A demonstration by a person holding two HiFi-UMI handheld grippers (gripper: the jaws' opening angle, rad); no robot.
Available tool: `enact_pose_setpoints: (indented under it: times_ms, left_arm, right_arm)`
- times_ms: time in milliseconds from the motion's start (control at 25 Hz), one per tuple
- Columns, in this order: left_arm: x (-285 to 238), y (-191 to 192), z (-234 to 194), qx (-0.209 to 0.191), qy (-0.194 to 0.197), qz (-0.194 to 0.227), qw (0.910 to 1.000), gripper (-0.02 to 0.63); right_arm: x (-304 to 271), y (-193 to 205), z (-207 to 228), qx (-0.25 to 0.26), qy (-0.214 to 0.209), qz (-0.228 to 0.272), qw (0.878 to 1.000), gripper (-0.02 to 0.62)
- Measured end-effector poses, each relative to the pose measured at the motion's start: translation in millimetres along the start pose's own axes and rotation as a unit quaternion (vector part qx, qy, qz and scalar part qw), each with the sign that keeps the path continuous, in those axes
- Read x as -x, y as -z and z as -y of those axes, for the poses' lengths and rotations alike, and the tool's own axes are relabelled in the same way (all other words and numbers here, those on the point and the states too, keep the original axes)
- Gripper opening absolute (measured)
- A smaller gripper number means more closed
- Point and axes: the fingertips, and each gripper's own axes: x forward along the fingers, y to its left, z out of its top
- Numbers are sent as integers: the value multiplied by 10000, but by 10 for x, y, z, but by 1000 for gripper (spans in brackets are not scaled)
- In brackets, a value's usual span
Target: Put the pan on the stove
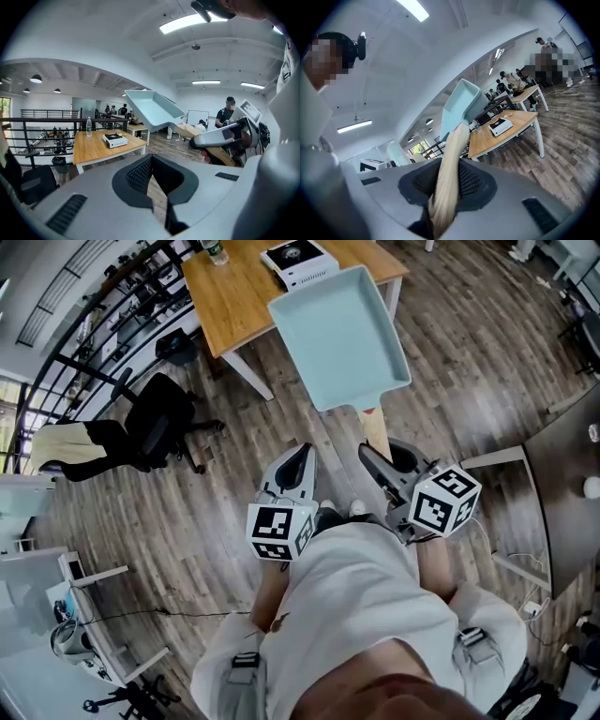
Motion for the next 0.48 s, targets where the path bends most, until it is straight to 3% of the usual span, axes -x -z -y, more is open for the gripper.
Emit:
enact_pose_setpoints:
  times_ms: [480]
  left_arm:
    - [-112,20,-49,40,36,-60,10000,18]
  right_arm:
    - [-110,-62,67,14,25,-17,10000,103]
